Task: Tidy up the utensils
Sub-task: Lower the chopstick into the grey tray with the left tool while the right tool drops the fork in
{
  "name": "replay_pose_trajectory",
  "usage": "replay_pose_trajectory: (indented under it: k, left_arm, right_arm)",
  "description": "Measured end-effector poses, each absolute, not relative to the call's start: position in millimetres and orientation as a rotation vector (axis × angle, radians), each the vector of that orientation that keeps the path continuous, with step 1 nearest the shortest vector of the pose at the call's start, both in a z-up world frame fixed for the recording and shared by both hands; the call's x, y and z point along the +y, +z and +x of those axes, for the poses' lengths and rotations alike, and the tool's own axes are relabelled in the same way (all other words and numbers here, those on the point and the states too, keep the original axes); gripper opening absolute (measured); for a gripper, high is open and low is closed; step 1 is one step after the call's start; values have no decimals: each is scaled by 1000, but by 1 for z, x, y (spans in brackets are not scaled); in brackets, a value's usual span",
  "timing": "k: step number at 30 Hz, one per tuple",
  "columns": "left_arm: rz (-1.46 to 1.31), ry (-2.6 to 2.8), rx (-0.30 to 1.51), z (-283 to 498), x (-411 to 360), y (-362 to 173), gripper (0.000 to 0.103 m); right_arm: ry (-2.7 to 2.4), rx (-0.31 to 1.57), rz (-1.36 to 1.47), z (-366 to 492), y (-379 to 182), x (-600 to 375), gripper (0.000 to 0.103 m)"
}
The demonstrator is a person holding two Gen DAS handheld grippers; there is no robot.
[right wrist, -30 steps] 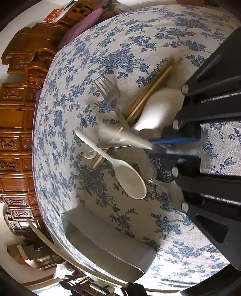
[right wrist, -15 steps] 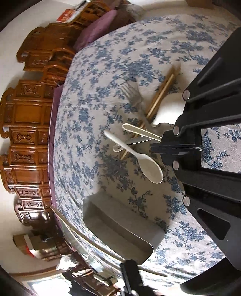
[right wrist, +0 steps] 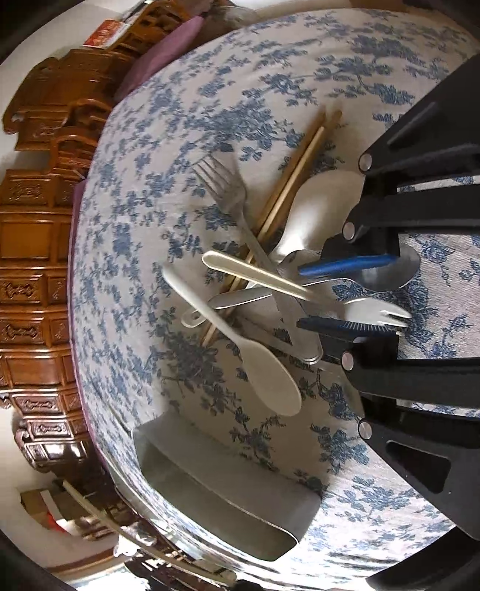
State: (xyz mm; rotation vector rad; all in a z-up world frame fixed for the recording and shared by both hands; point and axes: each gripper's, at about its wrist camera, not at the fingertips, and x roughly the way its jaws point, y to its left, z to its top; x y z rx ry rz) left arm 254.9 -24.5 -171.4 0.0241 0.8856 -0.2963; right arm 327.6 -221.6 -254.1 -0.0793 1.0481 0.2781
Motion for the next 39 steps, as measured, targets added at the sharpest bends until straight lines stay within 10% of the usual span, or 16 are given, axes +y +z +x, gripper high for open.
replay_pose_trajectory:
  k: [5,39]
  left_arm:
    - [25,-304,886,254,-28,-173,4]
    - [16,-165,988,309,53,-201,5]
  right_arm:
    - [255,1073,-106,332,-257,-220,8]
    - [497,872,-88,324,-150,-112,8]
